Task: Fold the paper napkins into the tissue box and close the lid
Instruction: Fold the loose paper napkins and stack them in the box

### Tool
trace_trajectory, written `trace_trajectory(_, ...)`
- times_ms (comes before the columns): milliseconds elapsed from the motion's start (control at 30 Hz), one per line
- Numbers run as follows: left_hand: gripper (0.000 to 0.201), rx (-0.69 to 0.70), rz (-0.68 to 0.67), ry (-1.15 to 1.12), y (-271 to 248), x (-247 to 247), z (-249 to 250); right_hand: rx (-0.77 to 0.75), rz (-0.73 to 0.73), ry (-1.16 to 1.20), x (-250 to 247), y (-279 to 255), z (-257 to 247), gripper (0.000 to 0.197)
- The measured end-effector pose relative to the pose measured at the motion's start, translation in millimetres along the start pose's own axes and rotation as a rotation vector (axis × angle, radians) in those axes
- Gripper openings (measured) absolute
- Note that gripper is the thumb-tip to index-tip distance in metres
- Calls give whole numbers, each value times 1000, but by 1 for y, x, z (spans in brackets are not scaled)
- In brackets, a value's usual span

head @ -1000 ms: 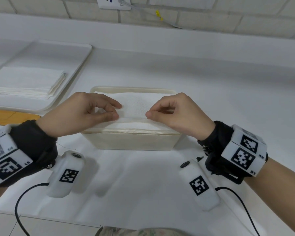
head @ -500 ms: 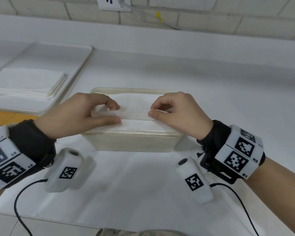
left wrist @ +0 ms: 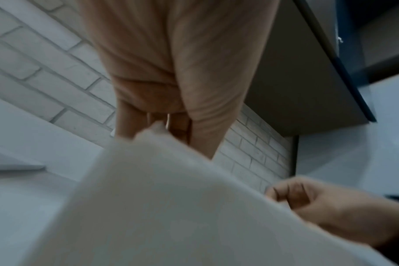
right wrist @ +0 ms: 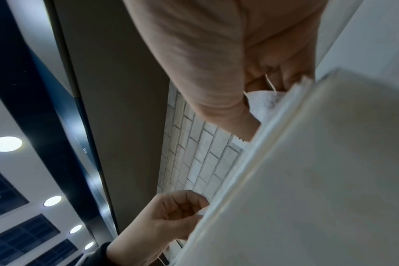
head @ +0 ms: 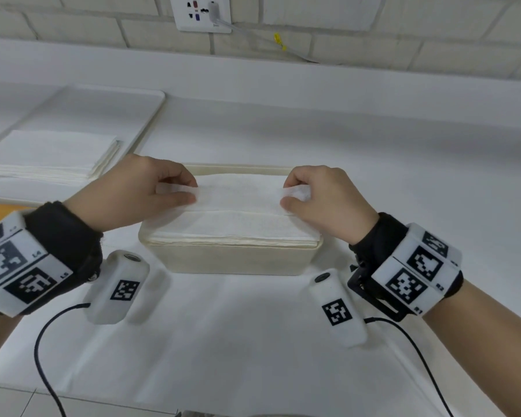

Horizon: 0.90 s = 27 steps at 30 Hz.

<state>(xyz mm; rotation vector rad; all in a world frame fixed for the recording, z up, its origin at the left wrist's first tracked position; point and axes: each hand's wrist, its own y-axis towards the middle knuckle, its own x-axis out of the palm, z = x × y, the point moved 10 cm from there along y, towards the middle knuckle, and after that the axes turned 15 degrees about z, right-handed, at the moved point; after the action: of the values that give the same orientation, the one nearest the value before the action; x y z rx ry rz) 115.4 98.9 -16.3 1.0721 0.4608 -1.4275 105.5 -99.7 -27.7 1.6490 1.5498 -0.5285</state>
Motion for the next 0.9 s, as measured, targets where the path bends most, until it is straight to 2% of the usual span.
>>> trace_trajectory(133,33,160,72,41,-9,1,15,-45,-18,-102,8,-4,-1,21)
trace_trajectory(200,25,326,132,143,-18,3,33,-129,29,-154,8,-9,-12,27)
trace_trajectory(267,10,471,158,269,-27,6,49,-292,153,-196,2,-15,-36,26)
trace_trajectory(300,17,495,119,306,-31,13,51,-343,174,-200,1,-18,-45,30)
trace_trajectory(333,23,474,52,315,-36,20,49,-420,185,-213,4,-23,-56,33)
trace_trajectory(433,41,308,-100,293,-47,31,40,-454,-106,-336,39,-37,-66,41)
trace_trajectory(467,44,272,-125,299,-51,32,38,-431,-147,-358,45,-42,-63,43)
trace_trajectory(533,57,224,-172,287,-58,35,38,-341,-147,-321,46,-50,-62,40)
trace_trajectory(633,85,141,-310,365,-68,43,34,-235,-132,-380,52,-57,-48,57)
trace_trajectory(733,90,132,-454,483,-76,51,25,-180,-179,-431,59,-64,-40,61)
trace_trajectory(900,101,126,-564,635,-81,55,15,-106,-219,-513,62,-65,-37,75)
